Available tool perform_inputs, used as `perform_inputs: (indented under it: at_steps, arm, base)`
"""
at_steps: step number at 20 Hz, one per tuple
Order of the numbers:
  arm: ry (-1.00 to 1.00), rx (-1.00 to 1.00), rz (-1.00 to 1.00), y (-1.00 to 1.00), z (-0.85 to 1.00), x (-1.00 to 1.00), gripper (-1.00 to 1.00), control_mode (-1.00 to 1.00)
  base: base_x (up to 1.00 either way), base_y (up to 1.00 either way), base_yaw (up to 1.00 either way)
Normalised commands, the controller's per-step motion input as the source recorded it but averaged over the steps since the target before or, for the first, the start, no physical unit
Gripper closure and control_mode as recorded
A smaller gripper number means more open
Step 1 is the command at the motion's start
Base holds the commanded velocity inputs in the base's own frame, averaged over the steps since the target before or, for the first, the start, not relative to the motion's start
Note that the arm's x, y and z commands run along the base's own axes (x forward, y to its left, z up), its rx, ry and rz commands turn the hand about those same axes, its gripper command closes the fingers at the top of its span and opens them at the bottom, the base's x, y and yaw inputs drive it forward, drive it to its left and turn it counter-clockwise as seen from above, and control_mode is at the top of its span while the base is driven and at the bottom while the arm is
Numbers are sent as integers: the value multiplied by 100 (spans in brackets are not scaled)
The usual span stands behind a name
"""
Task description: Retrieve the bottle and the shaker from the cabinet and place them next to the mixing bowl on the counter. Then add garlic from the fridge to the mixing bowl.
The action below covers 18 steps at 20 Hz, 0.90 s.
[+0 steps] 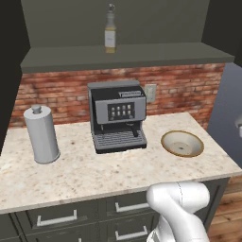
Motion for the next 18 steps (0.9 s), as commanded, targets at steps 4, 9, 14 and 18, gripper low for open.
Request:
perform_inputs:
  at_steps: [4,9,14,18]
  arm:
    - [16,-5,0,0,-31,17,100,-100]
    - [9,-1,0,-2,-44,18,100,-100]
    - [11,0,0,-10,-56,29,100,-100]
    - [15,-3,0,-10,-58,29,100,-100]
  base:
    - [0,0,0]
    - [0,0,0]
    - [0,0,0]
    - [0,0,0]
